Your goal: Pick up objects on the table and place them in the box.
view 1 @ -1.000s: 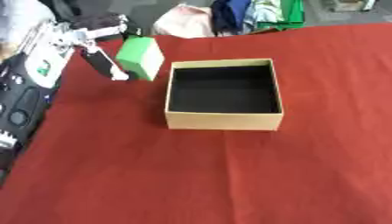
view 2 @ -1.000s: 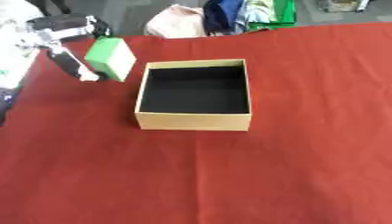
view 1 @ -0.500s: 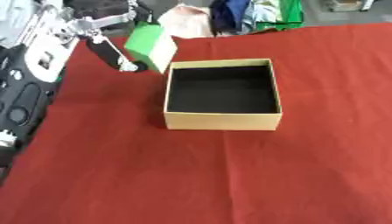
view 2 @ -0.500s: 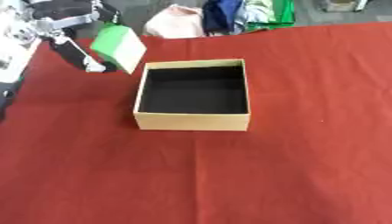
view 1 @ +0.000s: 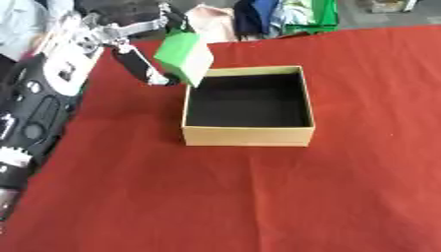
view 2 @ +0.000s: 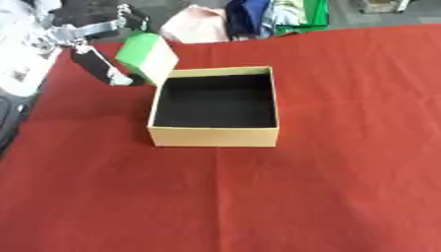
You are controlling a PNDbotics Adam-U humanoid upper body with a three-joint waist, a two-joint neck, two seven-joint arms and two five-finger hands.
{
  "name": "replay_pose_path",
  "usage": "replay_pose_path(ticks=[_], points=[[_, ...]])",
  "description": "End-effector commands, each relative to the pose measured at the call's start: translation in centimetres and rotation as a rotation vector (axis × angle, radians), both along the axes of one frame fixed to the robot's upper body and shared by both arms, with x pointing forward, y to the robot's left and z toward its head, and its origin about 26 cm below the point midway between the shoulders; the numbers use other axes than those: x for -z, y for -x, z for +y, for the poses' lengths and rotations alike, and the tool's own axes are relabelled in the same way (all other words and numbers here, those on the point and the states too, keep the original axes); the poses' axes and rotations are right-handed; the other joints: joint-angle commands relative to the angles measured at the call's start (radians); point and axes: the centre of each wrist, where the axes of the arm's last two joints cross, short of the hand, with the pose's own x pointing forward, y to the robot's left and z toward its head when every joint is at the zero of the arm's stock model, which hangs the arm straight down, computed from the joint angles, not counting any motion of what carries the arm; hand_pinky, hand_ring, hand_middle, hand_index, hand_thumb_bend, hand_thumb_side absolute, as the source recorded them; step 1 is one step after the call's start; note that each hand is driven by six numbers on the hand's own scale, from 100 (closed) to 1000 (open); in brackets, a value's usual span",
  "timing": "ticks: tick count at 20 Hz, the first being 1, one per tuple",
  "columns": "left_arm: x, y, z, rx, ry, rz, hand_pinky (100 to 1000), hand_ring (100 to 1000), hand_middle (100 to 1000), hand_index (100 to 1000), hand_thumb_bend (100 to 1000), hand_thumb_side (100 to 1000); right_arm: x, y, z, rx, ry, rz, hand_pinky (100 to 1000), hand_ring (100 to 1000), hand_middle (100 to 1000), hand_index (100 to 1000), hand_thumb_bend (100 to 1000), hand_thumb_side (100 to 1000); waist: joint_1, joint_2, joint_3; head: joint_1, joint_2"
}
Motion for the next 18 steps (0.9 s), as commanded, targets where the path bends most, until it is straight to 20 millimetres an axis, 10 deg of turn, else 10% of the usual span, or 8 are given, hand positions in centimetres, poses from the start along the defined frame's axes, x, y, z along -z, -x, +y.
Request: replay_pose_path(ticks=[1, 18], points=[[-0.9, -0.1, -1.8, 0.009, -0.019, -0.043, 669, 620, 519, 610, 177, 100, -1.1, 0.5, 0.3, -0.010, 0.008, -0.045, 641, 657, 646, 805, 100, 409, -0.008, -0.030, -0.004, 0.009, -0.005], [1.8, -0.8, -4.8, -0.024, -0.097, -0.087, 672, 630, 542, 652, 229, 100, -1.1, 0.5, 0.8, -0.035, -0.004, -0.053, 640, 656, 645, 805, 100, 412, -0.010, -0.028, -0.018, 0.022, -0.024]])
